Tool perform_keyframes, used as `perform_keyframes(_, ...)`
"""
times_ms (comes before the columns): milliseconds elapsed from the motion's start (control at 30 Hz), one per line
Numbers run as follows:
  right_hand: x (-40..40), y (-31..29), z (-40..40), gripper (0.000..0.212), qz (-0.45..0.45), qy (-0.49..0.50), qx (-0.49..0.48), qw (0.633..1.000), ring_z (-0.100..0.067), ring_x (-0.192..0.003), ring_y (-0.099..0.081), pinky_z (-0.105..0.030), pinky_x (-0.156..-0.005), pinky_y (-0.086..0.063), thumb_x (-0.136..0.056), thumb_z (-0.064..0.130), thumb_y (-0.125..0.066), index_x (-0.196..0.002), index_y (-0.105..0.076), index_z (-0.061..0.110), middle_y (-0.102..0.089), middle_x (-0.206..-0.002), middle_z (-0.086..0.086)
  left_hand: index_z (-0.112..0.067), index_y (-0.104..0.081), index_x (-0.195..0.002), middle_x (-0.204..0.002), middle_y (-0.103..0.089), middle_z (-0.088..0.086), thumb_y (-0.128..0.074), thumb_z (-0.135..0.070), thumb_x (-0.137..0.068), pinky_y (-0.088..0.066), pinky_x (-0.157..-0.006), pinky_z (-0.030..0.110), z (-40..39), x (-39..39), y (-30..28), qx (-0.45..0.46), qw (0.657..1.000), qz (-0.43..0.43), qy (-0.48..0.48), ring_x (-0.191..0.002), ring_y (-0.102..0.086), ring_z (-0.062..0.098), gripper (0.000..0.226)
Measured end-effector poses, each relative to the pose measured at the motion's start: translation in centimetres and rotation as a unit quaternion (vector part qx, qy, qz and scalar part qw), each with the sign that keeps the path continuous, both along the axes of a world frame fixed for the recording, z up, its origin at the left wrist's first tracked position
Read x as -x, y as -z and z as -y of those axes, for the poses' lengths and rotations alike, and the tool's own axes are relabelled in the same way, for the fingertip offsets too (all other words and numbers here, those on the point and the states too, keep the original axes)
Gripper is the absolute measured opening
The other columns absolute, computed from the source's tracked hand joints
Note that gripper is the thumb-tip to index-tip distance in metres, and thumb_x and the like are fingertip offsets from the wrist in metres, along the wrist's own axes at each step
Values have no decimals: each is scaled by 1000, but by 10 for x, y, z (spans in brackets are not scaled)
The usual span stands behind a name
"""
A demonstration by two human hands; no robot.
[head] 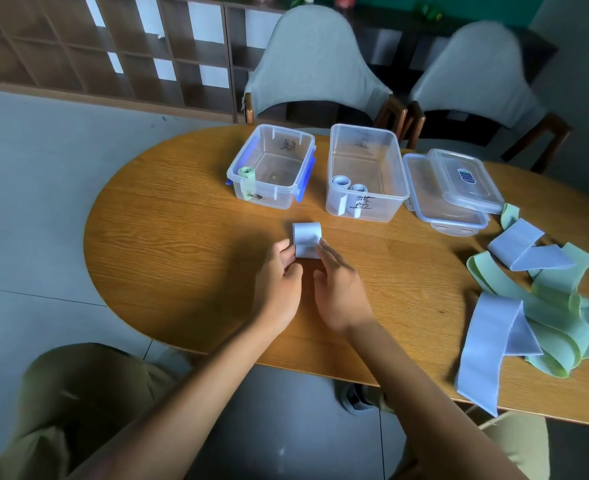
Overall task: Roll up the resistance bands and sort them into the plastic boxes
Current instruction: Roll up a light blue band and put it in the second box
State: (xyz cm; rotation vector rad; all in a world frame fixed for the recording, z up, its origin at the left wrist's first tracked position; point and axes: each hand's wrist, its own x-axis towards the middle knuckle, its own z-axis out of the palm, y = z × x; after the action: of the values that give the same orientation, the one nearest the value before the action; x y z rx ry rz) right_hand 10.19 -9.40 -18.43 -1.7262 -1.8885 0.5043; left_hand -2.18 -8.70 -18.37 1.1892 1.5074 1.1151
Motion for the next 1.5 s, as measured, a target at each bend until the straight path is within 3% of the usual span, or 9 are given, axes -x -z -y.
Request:
perform_keyframes(200,8,-3,18,57,-72,14,36,997,-16,-149,-31,5,-104,-9,-97,2,-49,-152,-40,11,-35,-160,-2,-13,-52,-136,-134,-63,1,-46,6,-93,-44,-112,41,19,-3,5,10,995,91,-26,-124,-58,7,47)
perform_keyframes(500,19,6,57,58,-86,29,47,995,-11,-152,-18,8,-101,-5,-99,4,-48,-155,-35,14,-20,-166,1,-20,-58,-134,-136,-62,-7,-44,-20,-80,-40,-114,43,57,7,10,19,996,78,28,-130,-54,6,56)
perform_keyframes(633,20,6,67,57,-74,14,51,996,-13,-152,-19,2,-108,-8,-100,5,-46,-156,-33,12,-22,-166,-2,-20,-56,-139,-136,-62,-6,-46,-9,-91,-43,-112,34,65,9,8,8,999,2,45,-126,-56,3,50)
perform_keyframes(800,22,8,68,57,15,0,35,999,-23,-152,-21,-39,-124,-21,-101,13,-47,-156,-31,14,-22,-166,-6,-9,-56,-139,-142,-57,5,-49,5,-87,-23,-110,6,70,11,12,-99,970,-212,73,-132,-51,18,54)
perform_keyframes(933,22,11,65,55,68,18,9,997,-26,-151,-17,-44,-123,-23,-101,14,-47,-155,-35,16,-26,-164,-4,0,-58,-135,-134,-61,17,-41,-4,-83,-38,-111,34,65,14,19,-169,933,-308,78,-124,-52,30,55)
perform_keyframes(1100,23,10,59,55,109,22,-20,994,-32,-142,-24,-46,-117,-30,-96,22,-46,-150,-37,16,-29,-154,-9,-6,-58,-136,-137,-57,23,-30,-17,-84,-43,-108,47,56,19,16,-175,893,-404,96,-125,-50,37,60)
perform_keyframes(1200,23,9,60,55,141,11,-44,989,-32,-134,-36,-45,-108,-39,-95,29,-32,-146,-43,14,-42,-144,-9,-10,-57,-138,-140,-53,24,-26,-22,-85,-43,-109,49,51,20,12,-165,877,-440,104,-130,-45,38,62)
perform_keyframes(1300,20,12,62,47,153,9,-77,985,-31,-131,-43,-46,-102,-43,-97,25,-37,-139,-51,10,-54,-135,-8,-9,-59,-136,-138,-55,26,-27,-22,-86,-45,-107,49,44,22,12,-175,865,-459,102,-128,-44,39,60)
perform_keyframes(1500,19,17,57,47,161,2,-99,982,-31,-139,-42,-45,-107,-41,-98,25,-36,-140,-53,9,-53,-146,-7,-8,-62,-131,-133,-58,30,-68,-5,-77,-47,-106,47,29,25,16,-235,836,-487,90,-126,-33,34,55)
